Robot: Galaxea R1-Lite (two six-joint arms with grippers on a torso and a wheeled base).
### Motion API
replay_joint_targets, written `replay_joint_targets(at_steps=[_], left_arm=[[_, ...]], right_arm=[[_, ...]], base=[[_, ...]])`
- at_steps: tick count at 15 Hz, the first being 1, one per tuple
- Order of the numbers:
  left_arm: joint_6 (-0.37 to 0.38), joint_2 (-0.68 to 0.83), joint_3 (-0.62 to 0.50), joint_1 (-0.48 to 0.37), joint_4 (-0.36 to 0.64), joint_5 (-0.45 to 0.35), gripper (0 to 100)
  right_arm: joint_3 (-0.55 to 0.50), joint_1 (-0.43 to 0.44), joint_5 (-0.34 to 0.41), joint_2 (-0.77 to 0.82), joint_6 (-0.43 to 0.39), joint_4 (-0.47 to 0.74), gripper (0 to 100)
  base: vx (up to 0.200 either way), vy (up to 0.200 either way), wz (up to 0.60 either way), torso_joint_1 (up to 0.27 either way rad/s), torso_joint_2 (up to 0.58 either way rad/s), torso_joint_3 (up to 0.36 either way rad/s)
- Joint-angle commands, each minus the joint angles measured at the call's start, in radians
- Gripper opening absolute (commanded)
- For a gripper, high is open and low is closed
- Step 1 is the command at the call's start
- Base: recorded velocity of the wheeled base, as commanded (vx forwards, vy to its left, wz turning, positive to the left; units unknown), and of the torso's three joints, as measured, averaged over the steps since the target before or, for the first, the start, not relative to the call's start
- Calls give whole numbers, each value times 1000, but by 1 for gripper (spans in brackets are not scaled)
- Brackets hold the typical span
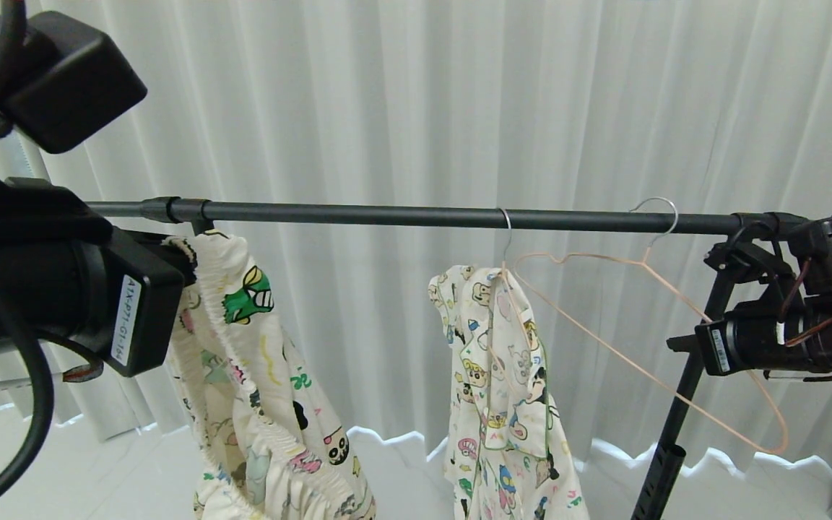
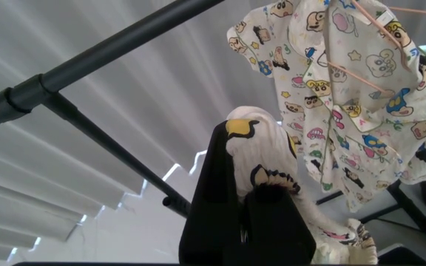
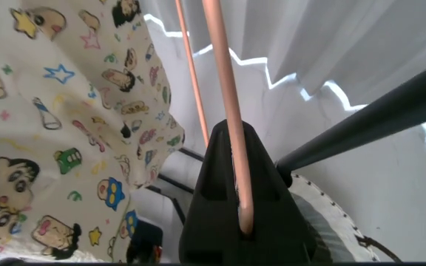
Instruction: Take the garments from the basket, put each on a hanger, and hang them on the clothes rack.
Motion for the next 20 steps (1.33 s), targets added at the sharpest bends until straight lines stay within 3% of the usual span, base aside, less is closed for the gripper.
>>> replay_joint_targets(at_steps=[1, 6, 9, 14, 17, 20], left_arm=[[0, -3, 0, -2, 0, 1, 0], [0, -20, 7, 0, 0, 5, 0], [0, -19, 24, 0, 0, 96, 0], [-4, -14, 49, 0, -1, 122, 0], [-8, -11, 84, 1, -3, 122, 0], [-18, -12, 121, 1, -9, 122, 0]], right_arm=[[5, 3, -1, -37, 6, -1, 0], [89, 5, -4, -197, 7, 1, 0], [158, 16, -7, -317, 4, 24, 0], [326, 32, -7, -553, 0, 62, 0], [353, 40, -5, -613, -3, 48, 0], [353, 160, -5, -646, -2, 42, 0]], base=[[0, 0, 0, 0, 0, 0], [0, 0, 0, 0, 0, 0], [0, 0, 0, 0, 0, 0], [-200, 0, 0, 5, 2, 3], [-200, 0, 0, -12, -2, 2], [-200, 0, 0, -1, 2, 5]])
